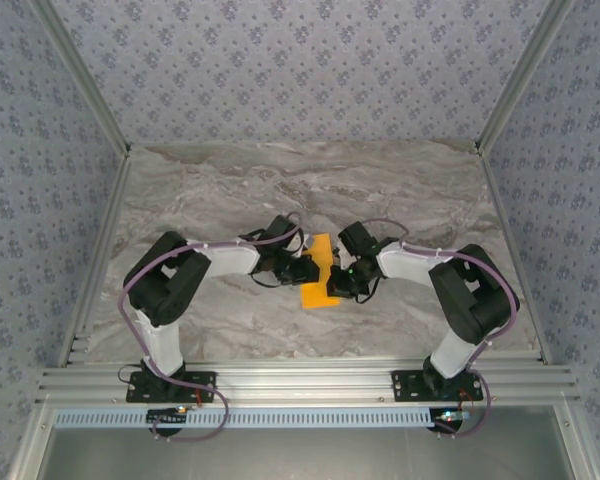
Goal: Fold a paper plane with a square sheet of paper (fold left side to right side)
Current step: Hold the square sheet of paper at the center of the table, then first fold the square sheet of paper in half at the center of the table.
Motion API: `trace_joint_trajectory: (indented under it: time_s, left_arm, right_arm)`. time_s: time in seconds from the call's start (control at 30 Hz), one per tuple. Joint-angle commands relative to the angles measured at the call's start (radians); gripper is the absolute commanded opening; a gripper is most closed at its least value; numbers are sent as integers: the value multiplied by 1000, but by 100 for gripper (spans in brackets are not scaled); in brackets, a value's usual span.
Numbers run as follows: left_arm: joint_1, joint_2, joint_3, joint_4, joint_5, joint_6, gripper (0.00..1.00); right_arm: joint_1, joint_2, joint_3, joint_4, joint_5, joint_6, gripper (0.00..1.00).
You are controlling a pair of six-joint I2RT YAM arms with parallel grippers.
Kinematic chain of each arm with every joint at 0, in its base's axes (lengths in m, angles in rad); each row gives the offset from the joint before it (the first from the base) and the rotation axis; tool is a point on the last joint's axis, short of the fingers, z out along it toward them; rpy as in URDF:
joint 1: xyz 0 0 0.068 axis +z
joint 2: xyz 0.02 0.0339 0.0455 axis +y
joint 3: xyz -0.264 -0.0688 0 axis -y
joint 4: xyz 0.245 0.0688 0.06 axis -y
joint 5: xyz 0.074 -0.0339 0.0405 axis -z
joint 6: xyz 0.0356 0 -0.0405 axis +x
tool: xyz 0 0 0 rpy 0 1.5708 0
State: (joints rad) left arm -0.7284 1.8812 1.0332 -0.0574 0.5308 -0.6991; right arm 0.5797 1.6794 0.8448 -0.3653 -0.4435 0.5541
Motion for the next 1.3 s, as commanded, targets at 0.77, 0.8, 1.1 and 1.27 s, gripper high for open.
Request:
trace_joint_trajectory:
  time_s: [0.77, 0.8, 1.1, 1.27]
  left_arm:
    - [97, 83, 63, -37, -103, 115, 15]
    - [101, 86, 64, -37, -108, 117, 15]
    - [174, 120, 136, -38, -134, 119, 15]
    - [215, 173, 216, -65, -139, 148, 15]
  right_arm:
    - [6, 63, -12, -145, 132, -12, 6]
    - [7, 64, -12, -145, 133, -13, 6]
    - [7, 58, -29, -148, 135, -19, 6]
    - [7, 54, -36, -144, 132, -22, 5]
